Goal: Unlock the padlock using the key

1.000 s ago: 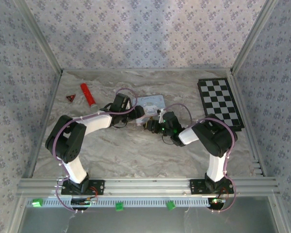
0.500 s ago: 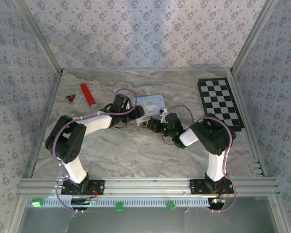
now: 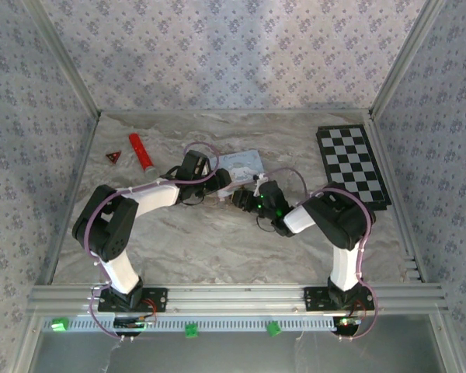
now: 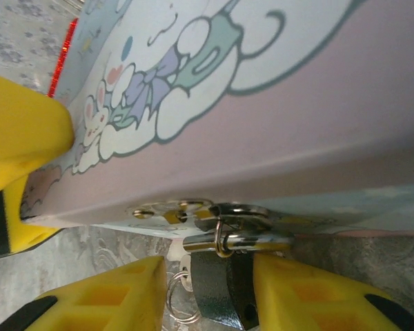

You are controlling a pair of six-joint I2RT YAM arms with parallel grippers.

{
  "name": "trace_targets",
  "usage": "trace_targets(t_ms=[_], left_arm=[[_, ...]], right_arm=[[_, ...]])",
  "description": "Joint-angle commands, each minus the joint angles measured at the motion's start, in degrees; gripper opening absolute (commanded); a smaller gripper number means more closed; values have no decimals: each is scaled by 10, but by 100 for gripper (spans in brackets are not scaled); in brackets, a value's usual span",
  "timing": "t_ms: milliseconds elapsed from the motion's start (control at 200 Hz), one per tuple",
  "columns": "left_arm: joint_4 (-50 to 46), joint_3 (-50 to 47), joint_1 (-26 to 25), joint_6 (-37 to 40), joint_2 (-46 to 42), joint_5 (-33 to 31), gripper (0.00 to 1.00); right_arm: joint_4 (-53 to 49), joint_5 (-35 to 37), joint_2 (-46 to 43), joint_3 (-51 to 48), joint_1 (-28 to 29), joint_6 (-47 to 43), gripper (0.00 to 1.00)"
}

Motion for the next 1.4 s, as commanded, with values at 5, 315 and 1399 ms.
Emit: trace_targets(t_ms=[5,315,1399], left_arm=[[-31,2,-12,-7,-6,-10,73],[-33,-10,-14,-24,-9,-36,73],[-22,-52,0,-56,-29,-72,74]], right_arm=[[-190,74,9,26,18,-23,41],[-325,117,23,92,36,-26,42],[-137,-29,-23,7,-18,111,5]])
